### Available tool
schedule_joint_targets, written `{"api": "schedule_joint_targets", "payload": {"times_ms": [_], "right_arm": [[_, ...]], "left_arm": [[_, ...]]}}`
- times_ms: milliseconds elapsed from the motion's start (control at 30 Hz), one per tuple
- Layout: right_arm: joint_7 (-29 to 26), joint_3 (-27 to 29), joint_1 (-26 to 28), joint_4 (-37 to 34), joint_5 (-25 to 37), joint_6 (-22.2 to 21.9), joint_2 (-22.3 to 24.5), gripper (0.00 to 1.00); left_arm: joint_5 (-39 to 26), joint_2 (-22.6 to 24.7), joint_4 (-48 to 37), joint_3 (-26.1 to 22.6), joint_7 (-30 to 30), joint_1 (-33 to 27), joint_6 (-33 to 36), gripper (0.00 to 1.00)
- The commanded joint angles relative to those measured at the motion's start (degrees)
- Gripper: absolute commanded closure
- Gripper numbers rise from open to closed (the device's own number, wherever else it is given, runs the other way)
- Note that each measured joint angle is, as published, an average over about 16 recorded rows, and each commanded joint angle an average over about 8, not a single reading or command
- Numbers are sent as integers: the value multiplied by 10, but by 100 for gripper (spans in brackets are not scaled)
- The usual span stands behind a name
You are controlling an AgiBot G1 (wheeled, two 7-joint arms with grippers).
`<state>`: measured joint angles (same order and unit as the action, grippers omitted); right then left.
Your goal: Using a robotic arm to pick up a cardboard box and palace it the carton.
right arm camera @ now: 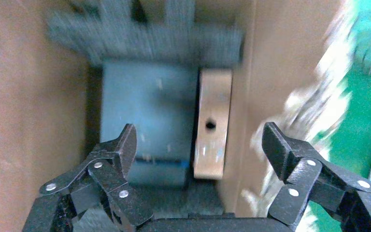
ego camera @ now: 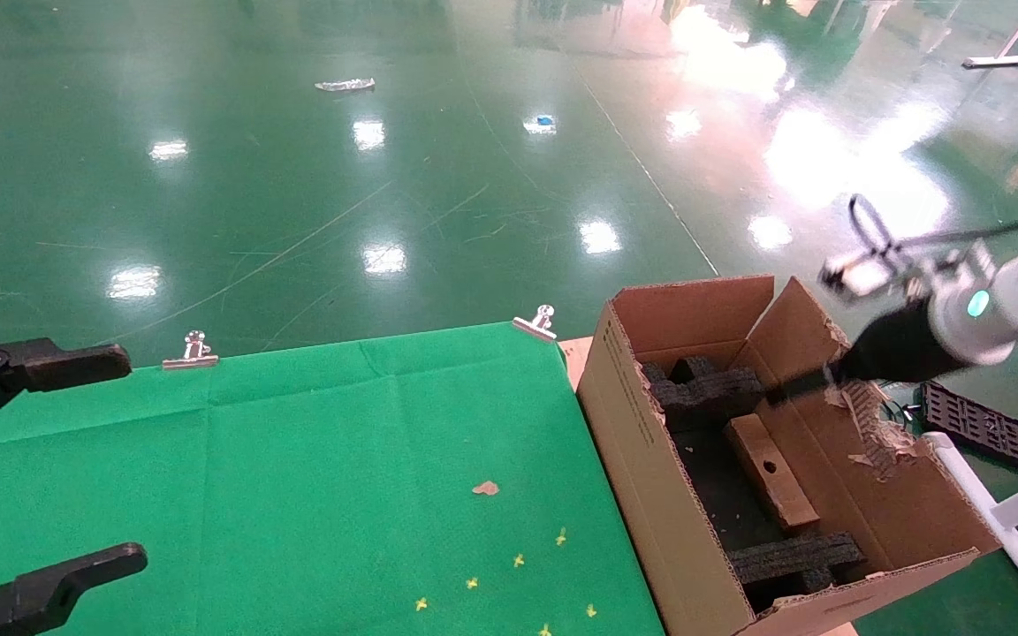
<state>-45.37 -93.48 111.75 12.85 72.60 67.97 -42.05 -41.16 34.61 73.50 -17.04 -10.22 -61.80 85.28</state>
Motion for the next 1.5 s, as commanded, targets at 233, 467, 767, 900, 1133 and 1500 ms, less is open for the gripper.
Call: {"api": "schedule_joint_targets", "payload": {"times_ms": [233,467,767,900,1133,1500], "right_arm": [[24,17,100,61,-5,10,31,0],[8,19,143,111,5,5,53,0],[24,62,113,150,-6,10,56,0],[47,113,70,183,-28,22,57,0],[88,203,-9,241,-66,43,59,0],[152,345,-131,332,-126,76,62,0]], "left_arm": [[0,0,0,0,0,0,0,0],[0,0,0,0,0,0,0,0],[1,0,0,-1,0,0,0,0],[1,0,-1,-1,0,0,0,0],[1,0,-1,-1,1,0,0,0],[1,0,-1,-1,1,0,0,0]]}}
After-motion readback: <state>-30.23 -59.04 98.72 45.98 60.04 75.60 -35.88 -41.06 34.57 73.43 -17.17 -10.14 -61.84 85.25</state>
